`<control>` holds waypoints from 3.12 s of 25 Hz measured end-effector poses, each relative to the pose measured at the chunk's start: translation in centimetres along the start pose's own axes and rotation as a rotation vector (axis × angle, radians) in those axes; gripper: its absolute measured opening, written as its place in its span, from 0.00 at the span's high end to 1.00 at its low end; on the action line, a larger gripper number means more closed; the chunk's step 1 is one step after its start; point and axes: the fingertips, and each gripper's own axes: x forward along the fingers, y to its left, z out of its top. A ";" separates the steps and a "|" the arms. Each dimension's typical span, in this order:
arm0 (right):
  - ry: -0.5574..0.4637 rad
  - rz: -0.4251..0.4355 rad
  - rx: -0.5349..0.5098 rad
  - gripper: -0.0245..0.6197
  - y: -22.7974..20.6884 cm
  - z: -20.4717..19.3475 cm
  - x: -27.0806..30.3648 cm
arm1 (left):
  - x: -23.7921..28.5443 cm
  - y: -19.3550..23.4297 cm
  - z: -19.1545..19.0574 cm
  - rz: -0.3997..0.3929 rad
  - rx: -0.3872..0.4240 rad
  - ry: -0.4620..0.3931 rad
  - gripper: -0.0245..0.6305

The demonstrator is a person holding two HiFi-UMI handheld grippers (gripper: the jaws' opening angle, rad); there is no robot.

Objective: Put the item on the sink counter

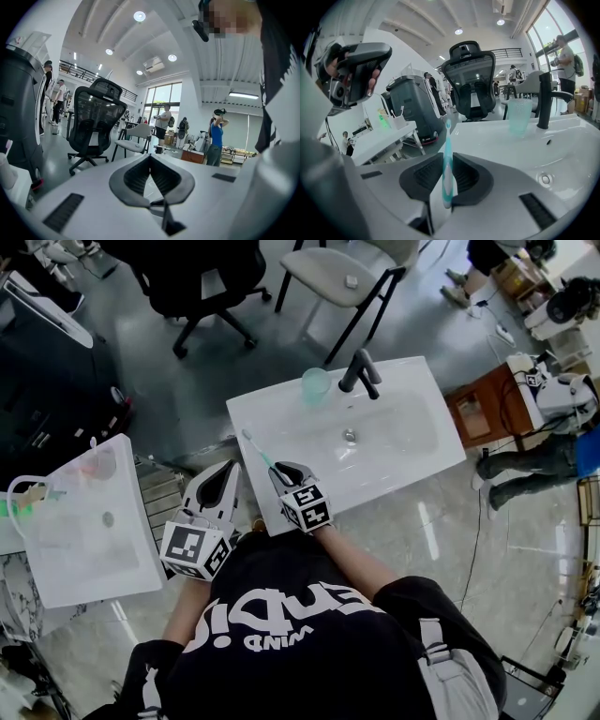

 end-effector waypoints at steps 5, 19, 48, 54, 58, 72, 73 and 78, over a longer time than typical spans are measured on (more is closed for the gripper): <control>0.043 -0.027 0.023 0.85 -0.5 -1.4 1.0 | 0.0 0.0 0.1 0.004 -0.001 -0.002 0.93; 0.116 -0.056 0.034 0.85 -1.1 -3.6 2.0 | -0.3 0.3 -0.1 0.015 -0.001 0.002 0.93; 0.074 -0.012 0.048 0.73 -0.2 -2.6 1.8 | -0.5 0.4 -0.2 0.022 -0.010 0.007 0.93; 0.024 -0.025 0.039 0.75 -0.4 -1.2 0.8 | -0.4 0.3 -0.4 0.017 -0.017 0.004 0.93; -0.011 -0.033 0.050 0.83 -0.7 -0.4 -0.2 | -0.1 -0.1 -0.5 0.004 -0.014 0.007 0.93; -0.149 0.031 -0.025 0.93 1.0 3.8 -4.4 | 0.3 -1.5 -0.6 -0.030 -0.018 0.011 0.93; -0.167 0.034 -0.028 0.93 1.2 4.4 -5.0 | 0.4 -1.6 -0.6 -0.032 -0.020 0.009 0.93; -0.275 0.027 -0.026 0.93 1.8 8.1 -8.3 | 0.5 -1.8 -0.3 -0.040 -0.025 -0.002 0.93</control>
